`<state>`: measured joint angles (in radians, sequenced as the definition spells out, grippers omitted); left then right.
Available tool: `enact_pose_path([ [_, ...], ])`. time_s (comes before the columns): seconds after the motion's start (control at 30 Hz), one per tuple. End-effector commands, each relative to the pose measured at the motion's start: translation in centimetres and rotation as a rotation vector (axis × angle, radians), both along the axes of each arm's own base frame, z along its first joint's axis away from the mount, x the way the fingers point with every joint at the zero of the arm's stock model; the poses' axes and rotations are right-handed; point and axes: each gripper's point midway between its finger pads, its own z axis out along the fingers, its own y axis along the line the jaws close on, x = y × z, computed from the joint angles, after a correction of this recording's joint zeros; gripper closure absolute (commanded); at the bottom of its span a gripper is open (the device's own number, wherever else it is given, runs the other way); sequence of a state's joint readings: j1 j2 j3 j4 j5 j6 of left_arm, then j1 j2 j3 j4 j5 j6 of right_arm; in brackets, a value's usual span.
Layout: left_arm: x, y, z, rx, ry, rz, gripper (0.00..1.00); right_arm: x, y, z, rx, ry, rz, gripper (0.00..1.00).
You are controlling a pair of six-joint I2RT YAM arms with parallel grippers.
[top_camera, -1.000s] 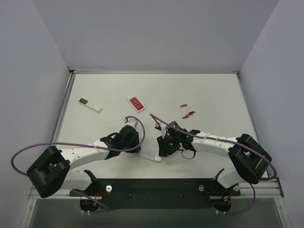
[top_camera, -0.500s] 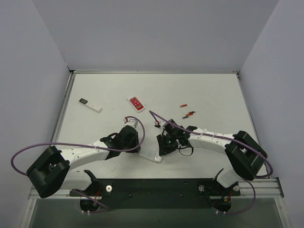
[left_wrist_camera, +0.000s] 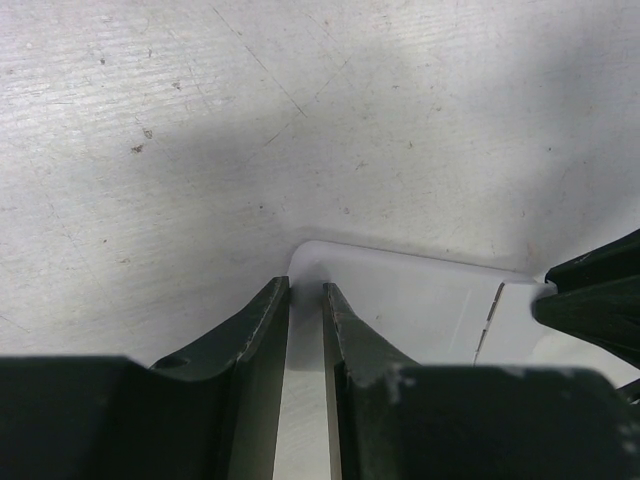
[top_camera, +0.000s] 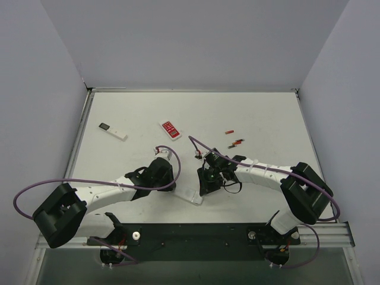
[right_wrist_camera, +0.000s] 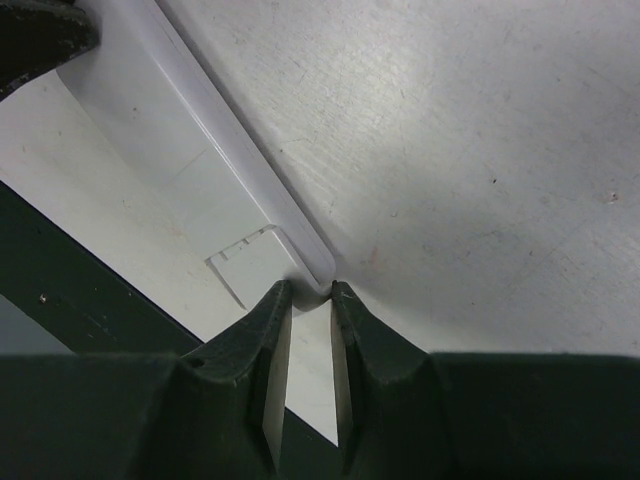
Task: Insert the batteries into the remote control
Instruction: Load the battery cover into the remote control.
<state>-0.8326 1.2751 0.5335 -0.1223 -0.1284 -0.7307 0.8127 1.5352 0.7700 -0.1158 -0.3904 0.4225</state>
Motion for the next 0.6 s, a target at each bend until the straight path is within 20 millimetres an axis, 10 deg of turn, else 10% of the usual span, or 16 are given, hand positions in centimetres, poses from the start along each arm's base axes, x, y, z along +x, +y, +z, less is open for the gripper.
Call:
enact_pose_path([
  [0.0, -2.01, -1.17, -0.17, -0.046, 0.06, -0.057, 0.72, -2.54, -1.05, -0.68, -0.064, 0.13, 0.001, 0.96],
  [0.57, -2.25, -0.83, 0.0, -0.057, 0.052, -0.048, 0.66, -2.78, -1.3, -1.37, -0.081, 0.16, -0.016, 0.88],
])
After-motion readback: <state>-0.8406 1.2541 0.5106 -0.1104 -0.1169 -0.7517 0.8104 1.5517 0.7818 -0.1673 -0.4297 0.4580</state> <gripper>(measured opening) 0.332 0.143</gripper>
